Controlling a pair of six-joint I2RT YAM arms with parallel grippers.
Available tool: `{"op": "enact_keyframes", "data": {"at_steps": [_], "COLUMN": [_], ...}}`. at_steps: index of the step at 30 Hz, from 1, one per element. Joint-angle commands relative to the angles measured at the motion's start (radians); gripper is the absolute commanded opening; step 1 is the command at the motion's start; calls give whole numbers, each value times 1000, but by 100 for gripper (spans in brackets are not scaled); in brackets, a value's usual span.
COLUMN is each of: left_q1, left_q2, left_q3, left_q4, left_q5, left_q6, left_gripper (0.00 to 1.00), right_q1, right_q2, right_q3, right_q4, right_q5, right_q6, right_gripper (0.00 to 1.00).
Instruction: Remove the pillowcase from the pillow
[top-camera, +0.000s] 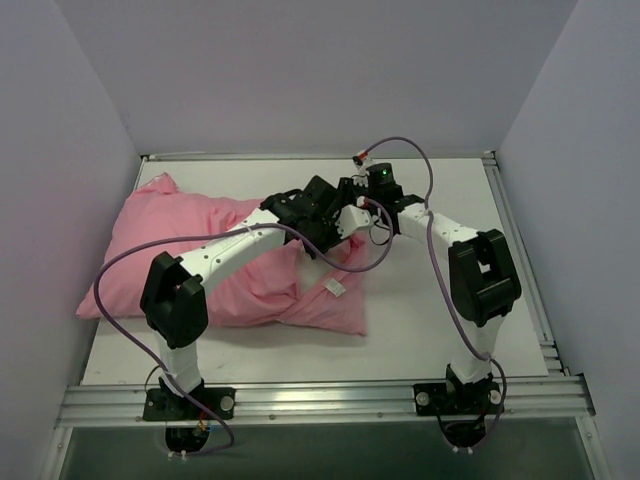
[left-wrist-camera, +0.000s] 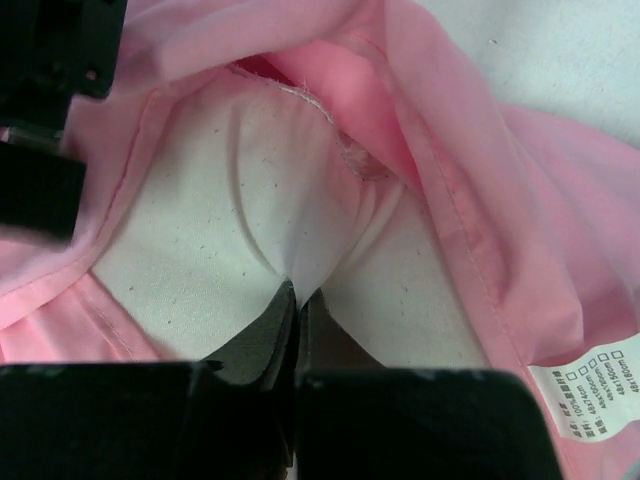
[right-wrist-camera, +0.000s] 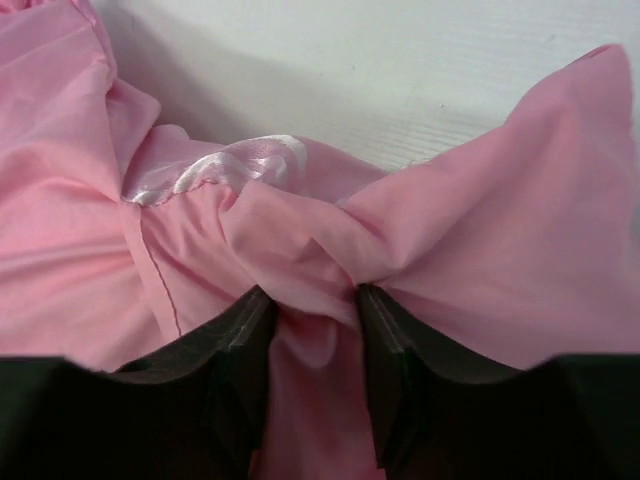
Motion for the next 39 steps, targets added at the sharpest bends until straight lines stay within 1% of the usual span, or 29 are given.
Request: {"op": "enact_keyframes", "data": {"at_steps": [1, 3, 4, 9, 10, 13, 14, 17, 19, 21, 23, 25, 27, 28, 29, 30, 31, 33, 34, 36, 38, 39], "left_q1": [25, 32, 36, 48, 52, 75, 80, 114, 140, 157, 186, 194, 194, 191, 189, 186, 186, 183, 183, 181, 178, 175], "left_q2": [-39, -46, -53, -176, -223, -294, -327, -380, -398, -403, -385, -337, -293, -241, -212, -184, -135, -84, -75, -52, -40, -30], "left_q3": [35, 37, 34, -27, -46, -67, -72, -61, -54, -11, 31, 109, 187, 213, 239, 296, 324, 380, 393, 416, 445, 453], "left_q4": [-9, -27, -37, -135, -153, -193, -199, -231, -207, -164, -123, -74, -49, -43, -44, -52, -55, -57, -54, -41, -38, -38], "left_q5": [-1, 10, 30, 74, 87, 94, 72, 62, 35, 10, 1, 4, 21, 33, 35, 32, 27, 24, 22, 24, 27, 22], "left_q6": [-15, -15, -11, 43, 61, 71, 65, 57, 13, -21, -72, -113, -141, -152, -158, -170, -173, -178, -182, -204, -225, -229], "left_gripper": [2, 2, 2, 2, 2, 2, 2, 2, 2, 2, 2, 2, 2, 2, 2, 2, 2, 2, 2, 2, 2, 2], "right_q1": [-5, -18, -31, -169, -181, -207, -210, -222, -219, -204, -158, -111, -87, -84, -86, -90, -93, -106, -107, -107, -107, -107], "right_q2": [-14, -12, -12, -1, 5, 43, 66, 113, 127, 118, 82, 31, -12, -65, -101, -136, -208, -304, -329, -391, -428, -466], "right_q3": [27, 32, 30, -2, -1, 1, 1, 3, -7, -57, -89, -125, -126, -114, -102, -79, -65, -36, -33, -48, -66, -95], "right_q4": [-38, -70, -74, -41, -43, -41, -41, -37, -32, 17, 47, 72, 59, -7, -44, -90, -179, -303, -333, -386, -397, -370], "right_q5": [38, 80, 107, 129, 136, 140, 150, 161, 147, 109, 106, 78, 34, 6, 11, 26, 75, 139, 196, 224, 236, 229], "right_q6": [-19, -13, -10, 23, 21, 12, 10, 6, 10, 38, 38, 24, -31, -51, -71, -117, -138, -172, -166, -134, -94, -48], "right_gripper": [34, 16, 1, 0, 0, 0, 0, 0, 0, 0, 0, 0, 0, 9, 18, 36, 45, 63, 66, 68, 69, 69]}}
